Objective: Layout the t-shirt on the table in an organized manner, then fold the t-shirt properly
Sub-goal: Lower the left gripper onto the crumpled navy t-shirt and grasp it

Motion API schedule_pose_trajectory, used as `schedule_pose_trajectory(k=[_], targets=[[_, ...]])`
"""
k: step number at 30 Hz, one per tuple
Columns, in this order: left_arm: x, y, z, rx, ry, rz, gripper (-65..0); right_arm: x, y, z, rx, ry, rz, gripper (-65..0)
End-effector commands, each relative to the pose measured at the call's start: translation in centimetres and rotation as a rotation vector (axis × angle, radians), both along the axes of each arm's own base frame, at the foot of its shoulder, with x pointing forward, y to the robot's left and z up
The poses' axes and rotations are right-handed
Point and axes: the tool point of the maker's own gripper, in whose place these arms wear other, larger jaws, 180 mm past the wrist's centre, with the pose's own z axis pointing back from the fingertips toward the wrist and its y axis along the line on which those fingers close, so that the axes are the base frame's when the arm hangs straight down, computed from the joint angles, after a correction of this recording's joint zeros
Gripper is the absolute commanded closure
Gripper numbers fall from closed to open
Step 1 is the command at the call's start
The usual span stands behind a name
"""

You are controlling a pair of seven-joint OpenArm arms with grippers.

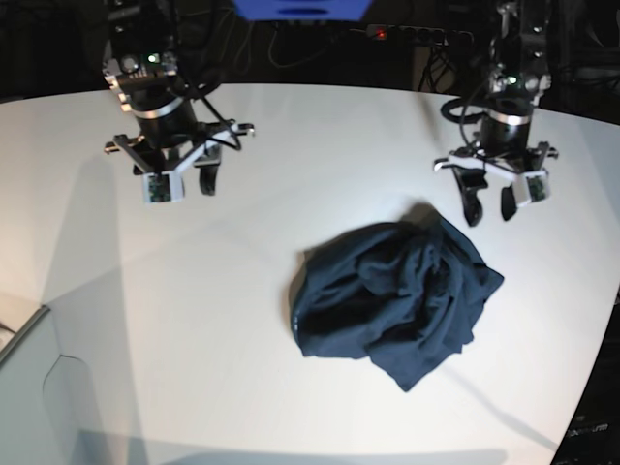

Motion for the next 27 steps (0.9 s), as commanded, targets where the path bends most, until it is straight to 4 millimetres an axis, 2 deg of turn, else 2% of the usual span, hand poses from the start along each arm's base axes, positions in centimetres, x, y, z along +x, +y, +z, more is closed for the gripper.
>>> schedule_pose_trajectory(k=[1,6,11,16,22,27], targets=[[1.3,0.0,2.0,0.006,-0.076,-0.002,-32.5,0.2,0.2,0.8,0.001,-0.032,0.011,-24.4],[4.6,-2.2,4.3,-0.036,-0.163,-0.021,-32.5,-0.7,0.0,0.1,-0.007,-0.006,0.016,-24.4],[7.7,-3.7,3.1,-0.078,-0.09,-0.04,-32.5,-1.5,-0.2,-0.4,-0.011,0.016,0.015,-24.4],[9.7,-4.1,2.9,-0.107,-0.081,-0.026,-32.5,-2.0,-0.5,-0.7,-0.021,0.029,0.019,-24.4],[10.6,-3.7,0.8,-0.109,-0.032,-0.012,-32.4,-2.0,-0.5,-0.7,-0.022,0.029,0.02,-24.4],[11.3,-3.7,0.7,-0.111,-0.026,-0.011,-32.4,-1.7,-0.5,-0.5,-0.022,0.022,0.02,-24.4]])
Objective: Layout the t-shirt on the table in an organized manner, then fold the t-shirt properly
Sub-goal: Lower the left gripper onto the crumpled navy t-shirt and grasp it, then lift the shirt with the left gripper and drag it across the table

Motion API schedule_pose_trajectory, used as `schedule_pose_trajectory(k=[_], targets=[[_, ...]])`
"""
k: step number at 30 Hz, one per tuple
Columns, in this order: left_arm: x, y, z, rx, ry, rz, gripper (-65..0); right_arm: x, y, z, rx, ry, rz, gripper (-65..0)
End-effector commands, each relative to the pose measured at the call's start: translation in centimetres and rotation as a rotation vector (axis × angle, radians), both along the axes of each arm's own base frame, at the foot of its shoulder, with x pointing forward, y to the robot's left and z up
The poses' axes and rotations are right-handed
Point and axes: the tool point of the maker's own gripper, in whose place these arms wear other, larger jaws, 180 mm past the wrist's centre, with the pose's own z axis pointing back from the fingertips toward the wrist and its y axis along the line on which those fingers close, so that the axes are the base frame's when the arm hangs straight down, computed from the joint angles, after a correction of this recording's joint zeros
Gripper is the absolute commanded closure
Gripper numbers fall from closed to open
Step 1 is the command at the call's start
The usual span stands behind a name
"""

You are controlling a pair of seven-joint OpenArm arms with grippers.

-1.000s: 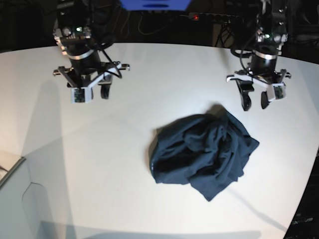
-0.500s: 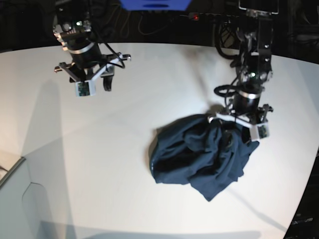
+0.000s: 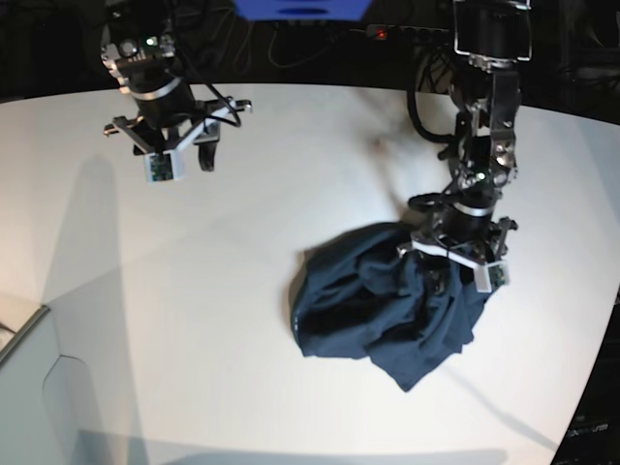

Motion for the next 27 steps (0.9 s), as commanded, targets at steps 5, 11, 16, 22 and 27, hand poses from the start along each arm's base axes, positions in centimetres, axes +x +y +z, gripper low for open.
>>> schedule_pose_trajectory(k=[5,11,16,22,27], targets=[[1.6,0.1,0.8,0.003,-0.036,0.001,-31.9,0.6,0.1,0.9,0.005,-0.041,0.002,-24.4],[1.7,-0.2,1.3,-0.007,-0.05,-0.006,-0.8,0.7,0.1,1.0,0.005,-0.042,0.002,-24.4],[2.0,-2.2,6.1,-0.008,-0.174,-0.054,0.0,0.7,0.1,1.0,0.005,-0.042,0.002,-24.4],[1.4,-7.9,15.1,-0.055,-0.401,-0.175,-0.1,1.0,0.1,0.9,0.003,-0.045,0.001,-24.4],[0.8,-14.2,18.8,-0.144,-0.489,-0.294,-0.4,1.1,-0.8,0.8,-0.006,-0.044,-0.023,-24.4]])
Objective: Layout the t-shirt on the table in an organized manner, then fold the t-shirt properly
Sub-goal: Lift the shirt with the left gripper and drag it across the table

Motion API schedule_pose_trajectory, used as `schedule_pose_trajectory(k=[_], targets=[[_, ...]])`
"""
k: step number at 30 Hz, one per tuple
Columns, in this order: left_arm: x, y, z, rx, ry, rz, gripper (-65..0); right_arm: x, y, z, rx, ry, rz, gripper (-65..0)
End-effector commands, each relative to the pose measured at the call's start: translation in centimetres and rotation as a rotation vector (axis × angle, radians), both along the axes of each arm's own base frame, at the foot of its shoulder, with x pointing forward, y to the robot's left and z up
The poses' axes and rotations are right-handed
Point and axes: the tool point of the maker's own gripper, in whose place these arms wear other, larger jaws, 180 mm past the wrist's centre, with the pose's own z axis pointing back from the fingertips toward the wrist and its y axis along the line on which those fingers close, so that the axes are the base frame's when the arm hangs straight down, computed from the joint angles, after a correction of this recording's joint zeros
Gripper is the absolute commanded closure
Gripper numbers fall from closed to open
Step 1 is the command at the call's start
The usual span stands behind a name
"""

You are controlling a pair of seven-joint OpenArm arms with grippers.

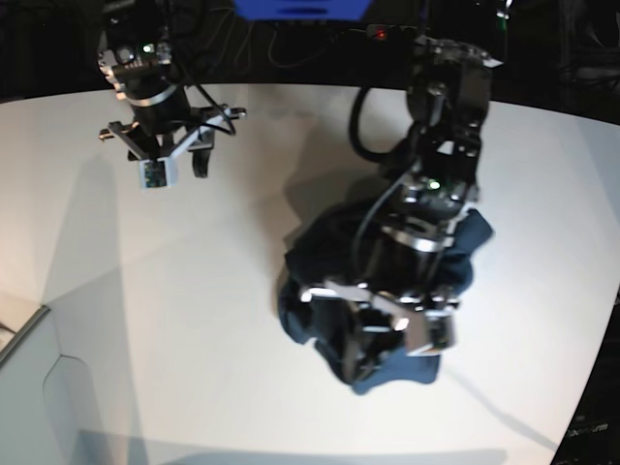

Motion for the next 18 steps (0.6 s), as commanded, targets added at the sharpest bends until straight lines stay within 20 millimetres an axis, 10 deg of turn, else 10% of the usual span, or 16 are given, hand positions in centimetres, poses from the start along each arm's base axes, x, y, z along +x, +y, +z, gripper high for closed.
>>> schedule_pose_trajectory(k=[1,6,9,14,18], targets=[[0.3,-1.4,2.6,-0.03,-0.081,-0.027,-0.4,0.4,-0.1,0.8,0.001,-0.035,-0.001,-24.4],[0.4,-9.0,1.4,0.019,-0.054,-0.217,-3.4,0.2,-0.7,0.7,-0.01,-0.03,-0.012,-24.4],[0.2,-12.1,-0.7,0.069,-0.016,-0.302,-19.0,0.1,-1.3,0.6,-0.017,-0.027,-0.029,-24.4],[-0.1,-12.6,-2.6,0.092,0.022,-0.321,-53.2,0.0,-1.3,0.6,-0.017,-0.025,-0.029,-24.4],[0.0,-9.8,-4.6,0.129,0.056,-0.28,-64.8,0.0,-1.0,0.6,-0.011,-0.025,-0.026,-24.4]])
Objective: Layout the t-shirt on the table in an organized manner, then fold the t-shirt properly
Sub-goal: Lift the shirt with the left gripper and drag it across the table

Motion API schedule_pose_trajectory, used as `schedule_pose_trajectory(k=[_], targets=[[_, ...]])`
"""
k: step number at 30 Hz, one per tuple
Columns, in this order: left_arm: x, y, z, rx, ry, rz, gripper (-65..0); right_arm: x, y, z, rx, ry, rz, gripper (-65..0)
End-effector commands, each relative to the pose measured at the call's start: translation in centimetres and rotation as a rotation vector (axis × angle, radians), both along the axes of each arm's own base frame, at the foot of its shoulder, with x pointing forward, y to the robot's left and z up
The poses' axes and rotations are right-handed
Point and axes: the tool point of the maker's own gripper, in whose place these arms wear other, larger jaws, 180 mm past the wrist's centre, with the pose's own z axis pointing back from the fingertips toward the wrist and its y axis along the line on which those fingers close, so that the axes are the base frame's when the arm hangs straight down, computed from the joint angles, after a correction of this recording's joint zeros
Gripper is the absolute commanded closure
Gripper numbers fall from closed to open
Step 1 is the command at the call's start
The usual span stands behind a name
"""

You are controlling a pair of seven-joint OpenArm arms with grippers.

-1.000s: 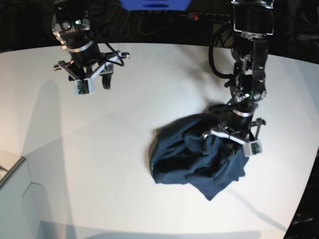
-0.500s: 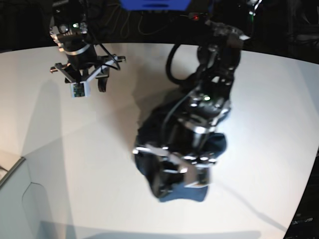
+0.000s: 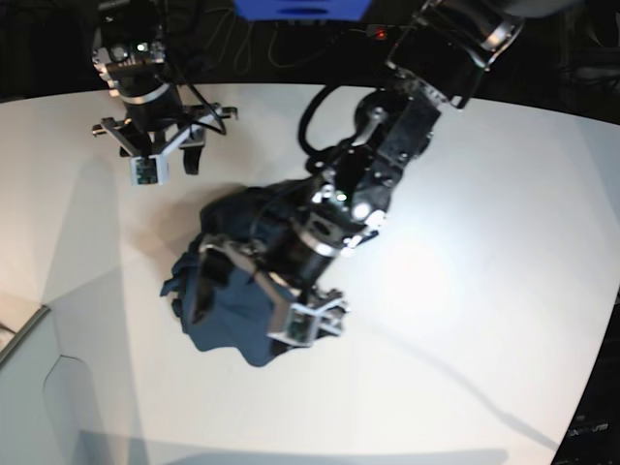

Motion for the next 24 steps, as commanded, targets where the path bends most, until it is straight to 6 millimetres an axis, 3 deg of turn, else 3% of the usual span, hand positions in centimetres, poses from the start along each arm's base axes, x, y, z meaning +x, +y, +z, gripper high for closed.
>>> schedule_pose_trajectory(k=[1,3,7,10,12,15,19,22,24], targets=[[0.5,1.4,0.6,-0.015,-0.02,0.042,-65.0,0.5,0.1,0.9,0.001,-0.038,0.003,-24.4],[0.7,4.2,-1.1,-0.007,0.022,0.111,-65.0,0.6,0.1,0.9,0.001,-0.041,0.003,-24.4],[0.0,11.5,-5.5,0.0,0.137,0.305,-65.0,0.7,0.1,1.0,0.001,-0.044,0.003,-24.4],[-1.0,13.8,-9.8,0.035,0.242,0.362,-65.0,0.9,0.1,1.1,0.002,-0.049,0.003,-24.4],[-1.8,14.2,-12.8,0.062,0.317,0.373,-65.0,0.9,0.1,1.1,0.002,-0.049,0.003,-24.4],[-2.8,14.1,-15.7,0.055,0.404,0.378,-65.0,0.9,0.1,1.1,0.004,-0.049,0.004,-24.4],[-3.0,13.3,-17.7,0.004,0.493,0.387,-64.9,0.8,0.1,1.1,0.004,-0.047,0.004,-24.4],[-2.9,12.8,-18.1,0.009,0.504,0.377,-64.7,0.7,0.1,1.0,0.004,-0.044,0.004,-24.4],[-3.3,11.3,-18.2,0.025,0.504,0.327,-61.0,0.6,0.1,0.9,0.004,-0.041,0.004,-24.4]])
